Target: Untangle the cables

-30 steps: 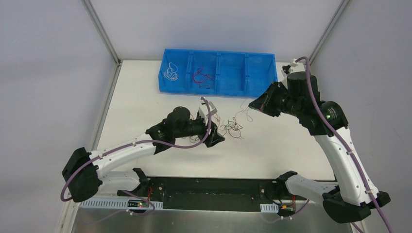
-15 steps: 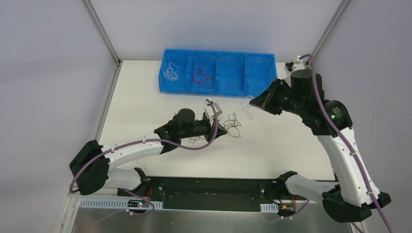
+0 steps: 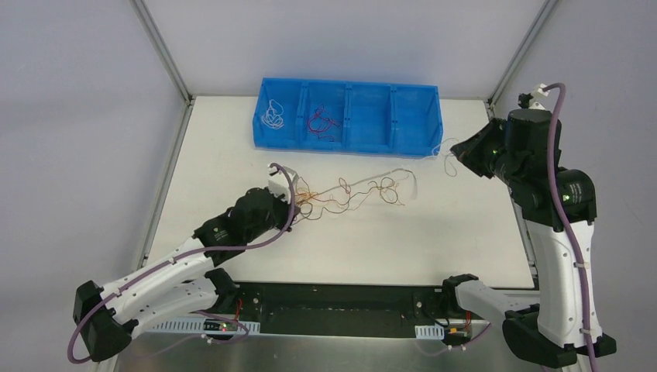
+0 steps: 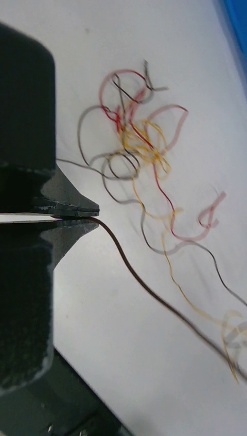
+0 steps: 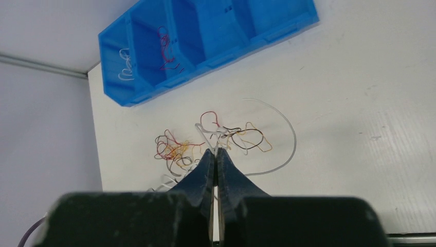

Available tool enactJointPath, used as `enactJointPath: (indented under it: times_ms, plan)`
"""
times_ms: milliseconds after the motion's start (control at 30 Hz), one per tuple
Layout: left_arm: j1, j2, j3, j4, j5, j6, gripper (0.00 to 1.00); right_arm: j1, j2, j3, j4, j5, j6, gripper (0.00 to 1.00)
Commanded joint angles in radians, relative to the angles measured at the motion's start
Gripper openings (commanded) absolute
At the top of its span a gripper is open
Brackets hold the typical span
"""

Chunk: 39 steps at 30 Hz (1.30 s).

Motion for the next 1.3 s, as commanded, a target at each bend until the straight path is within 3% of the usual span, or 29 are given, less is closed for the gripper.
enactJointPath:
  times_ms: [0, 367, 500, 533, 600, 667, 767, 900, 1267]
  plan:
    - [0.064, 0.017, 0.056, -0.272, -0.167, -0.050, 0.00, -0.055, -0.025, 0.033, -0.024, 0.096, -0.042, 0.00]
    - [0.241, 0.151, 0.114, -0.437, -0.145, -0.076, 0.00, -0.140, -0.009, 0.075, -0.031, 0.044, -0.086, 0.00]
    - [0.242, 0.175, 0.133, -0.421, 0.006, -0.034, 0.00, -0.145, 0.003, 0.075, -0.002, -0.078, -0.080, 0.00]
    - [0.243, 0.179, 0.151, -0.421, 0.060, -0.020, 0.09, -0.144, 0.008, 0.070, 0.005, -0.136, -0.074, 0.00]
    - [0.242, 0.168, 0.169, -0.389, 0.192, 0.000, 0.38, -0.144, 0.015, 0.057, 0.025, -0.229, -0.056, 0.00]
    - [0.240, 0.137, 0.170, -0.308, 0.341, 0.003, 0.54, -0.145, 0.011, 0.033, 0.057, -0.314, -0.034, 0.00]
    - [0.225, 0.108, 0.157, -0.124, 0.447, -0.018, 0.69, -0.145, 0.008, 0.011, 0.086, -0.406, -0.013, 0.00]
    - [0.170, 0.187, 0.153, 0.144, 0.479, -0.012, 0.79, -0.145, 0.005, 0.009, 0.099, -0.462, 0.005, 0.00]
    - [-0.041, 0.631, 0.312, 0.613, 0.422, 0.011, 0.83, -0.143, 0.018, 0.052, 0.101, -0.575, 0.046, 0.00]
